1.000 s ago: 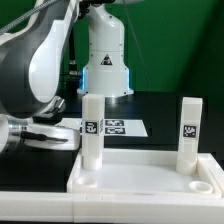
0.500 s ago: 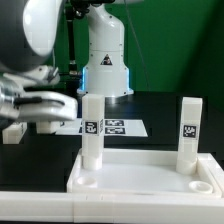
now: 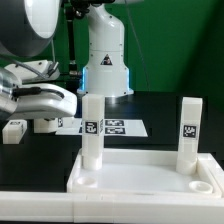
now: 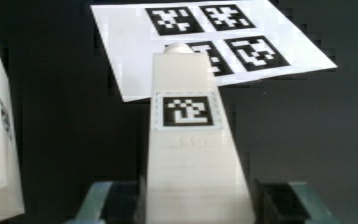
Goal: Assemble desk
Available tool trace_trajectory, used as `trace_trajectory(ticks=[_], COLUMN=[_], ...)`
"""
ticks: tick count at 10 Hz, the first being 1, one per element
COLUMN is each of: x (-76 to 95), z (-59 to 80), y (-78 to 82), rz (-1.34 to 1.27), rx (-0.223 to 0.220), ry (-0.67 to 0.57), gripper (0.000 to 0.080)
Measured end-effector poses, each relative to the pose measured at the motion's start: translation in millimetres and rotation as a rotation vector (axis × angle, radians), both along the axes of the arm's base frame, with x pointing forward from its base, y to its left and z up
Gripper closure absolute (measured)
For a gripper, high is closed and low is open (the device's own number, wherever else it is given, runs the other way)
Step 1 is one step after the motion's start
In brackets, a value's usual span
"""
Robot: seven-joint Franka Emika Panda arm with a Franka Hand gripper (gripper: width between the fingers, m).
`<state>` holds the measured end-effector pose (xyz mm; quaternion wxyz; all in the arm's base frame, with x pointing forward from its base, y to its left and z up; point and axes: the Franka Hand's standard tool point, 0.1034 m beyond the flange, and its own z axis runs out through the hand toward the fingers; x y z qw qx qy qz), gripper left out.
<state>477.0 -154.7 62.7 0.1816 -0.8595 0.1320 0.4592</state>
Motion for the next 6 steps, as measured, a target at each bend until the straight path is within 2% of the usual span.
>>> trace_trajectory(ticks=[1,3,4,6], x=[12.2,29.3,38.2,49.8], z=[10.8,46.3,59.2,71.8], y=[-2.6,-4.6,-5.6,-2.7], rz=[0.009,-0.003,-0.009,-0.022], rx=[-0.012,-0.035,-0.049,-0.097], ry=[-0.061,-0.142,-0.193,-0.327], gripper=[0.0515,0.0515,0.0515,0.0515])
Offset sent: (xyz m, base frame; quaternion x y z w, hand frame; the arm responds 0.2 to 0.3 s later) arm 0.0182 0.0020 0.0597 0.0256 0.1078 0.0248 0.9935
